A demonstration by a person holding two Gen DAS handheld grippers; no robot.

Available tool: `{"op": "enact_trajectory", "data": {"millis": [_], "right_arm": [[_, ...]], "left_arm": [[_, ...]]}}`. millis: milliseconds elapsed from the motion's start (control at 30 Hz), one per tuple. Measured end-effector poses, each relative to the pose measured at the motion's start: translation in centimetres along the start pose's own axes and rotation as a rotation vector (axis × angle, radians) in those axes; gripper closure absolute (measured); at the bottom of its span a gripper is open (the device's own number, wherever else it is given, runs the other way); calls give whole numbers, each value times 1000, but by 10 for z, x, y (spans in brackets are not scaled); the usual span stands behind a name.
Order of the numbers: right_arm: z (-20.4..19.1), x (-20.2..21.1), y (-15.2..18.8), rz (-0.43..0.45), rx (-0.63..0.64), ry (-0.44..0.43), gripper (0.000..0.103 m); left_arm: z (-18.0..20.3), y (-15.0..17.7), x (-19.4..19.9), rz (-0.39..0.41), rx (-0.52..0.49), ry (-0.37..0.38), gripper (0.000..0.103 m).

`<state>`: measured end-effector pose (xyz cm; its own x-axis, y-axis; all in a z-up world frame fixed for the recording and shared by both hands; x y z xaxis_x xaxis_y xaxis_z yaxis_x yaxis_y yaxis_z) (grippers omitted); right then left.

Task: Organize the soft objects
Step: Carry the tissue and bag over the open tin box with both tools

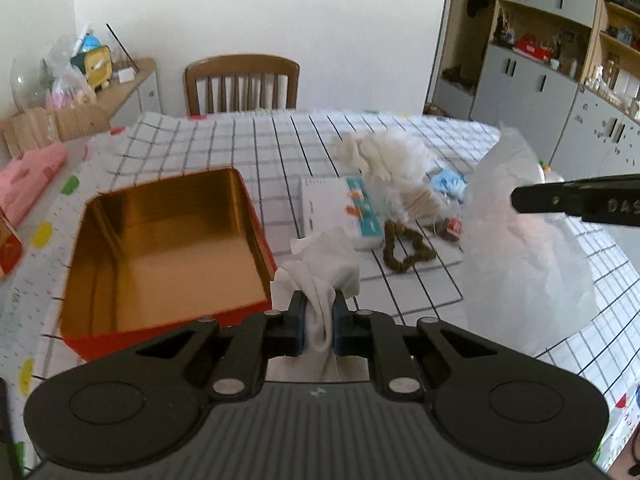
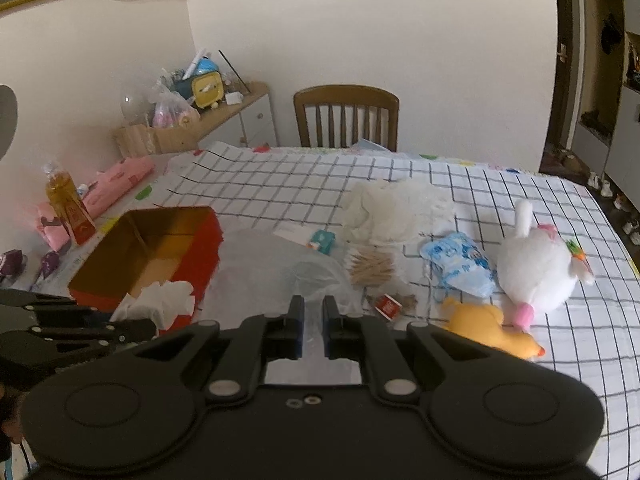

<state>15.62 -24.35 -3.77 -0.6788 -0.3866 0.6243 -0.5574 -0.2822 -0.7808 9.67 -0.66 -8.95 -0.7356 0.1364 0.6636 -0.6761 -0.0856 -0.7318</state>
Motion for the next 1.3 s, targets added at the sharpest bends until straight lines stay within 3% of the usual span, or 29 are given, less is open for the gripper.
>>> {"op": "enact_trajectory", "data": {"millis": [267,667,933,1300], "right_arm": [[-43,-11,-26,25,65,-41,95],[-110,-48,-67,56,134,-94,95],[-143,-92,-83,31,201,-82,95],[-177,-147,-74,-40,340,-69,95]], "left_arm": [[-25,-24,25,51,25,-58,90],[-71,-44,29,69,52,-155,90],[-101,-49,13,35,81,-196,90],[-133,-35,-21,-48,128,-225,90]]}}
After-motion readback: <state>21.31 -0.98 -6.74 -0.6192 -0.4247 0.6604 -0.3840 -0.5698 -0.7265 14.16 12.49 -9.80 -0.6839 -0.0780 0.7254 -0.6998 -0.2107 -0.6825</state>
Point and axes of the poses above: each gripper's, at about its wrist camera, not at the fingertips, and x roughly against the way its jaws point, z to its right, y to its underside, the point moved 4 cm from there along -x, roughly the way its jaws point, and after that the axes turned 8 degrees about y, right-handed, at the moved point
